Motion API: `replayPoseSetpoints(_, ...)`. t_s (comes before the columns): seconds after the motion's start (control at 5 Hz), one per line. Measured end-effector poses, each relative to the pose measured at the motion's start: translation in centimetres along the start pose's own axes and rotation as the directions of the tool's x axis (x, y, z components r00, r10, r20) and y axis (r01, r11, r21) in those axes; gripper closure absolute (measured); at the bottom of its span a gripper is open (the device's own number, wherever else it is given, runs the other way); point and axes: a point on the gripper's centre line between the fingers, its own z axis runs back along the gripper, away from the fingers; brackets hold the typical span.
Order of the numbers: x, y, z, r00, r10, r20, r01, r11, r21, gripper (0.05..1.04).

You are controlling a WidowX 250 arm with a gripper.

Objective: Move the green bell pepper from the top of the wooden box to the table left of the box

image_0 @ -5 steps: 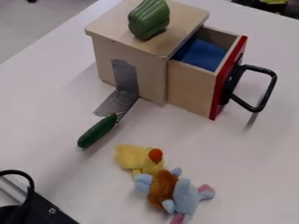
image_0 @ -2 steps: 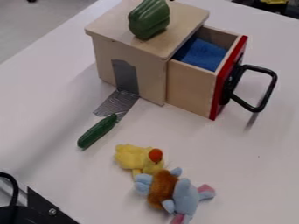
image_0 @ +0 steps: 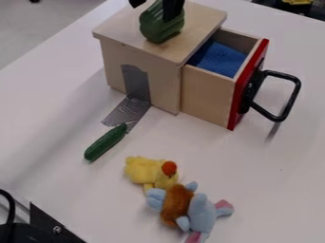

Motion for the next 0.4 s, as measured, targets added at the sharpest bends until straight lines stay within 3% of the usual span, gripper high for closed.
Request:
replayPoseSetpoints(0.2,0.00,0.15,-1.29,0.999,0.001,-0.037,-0.001,1.000,-0.006,0.083)
replayPoseSetpoints(0.4,0.31,0.07,-2.05,0.999,0.005,-0.037,-0.006,1.000,-0.017,0.113)
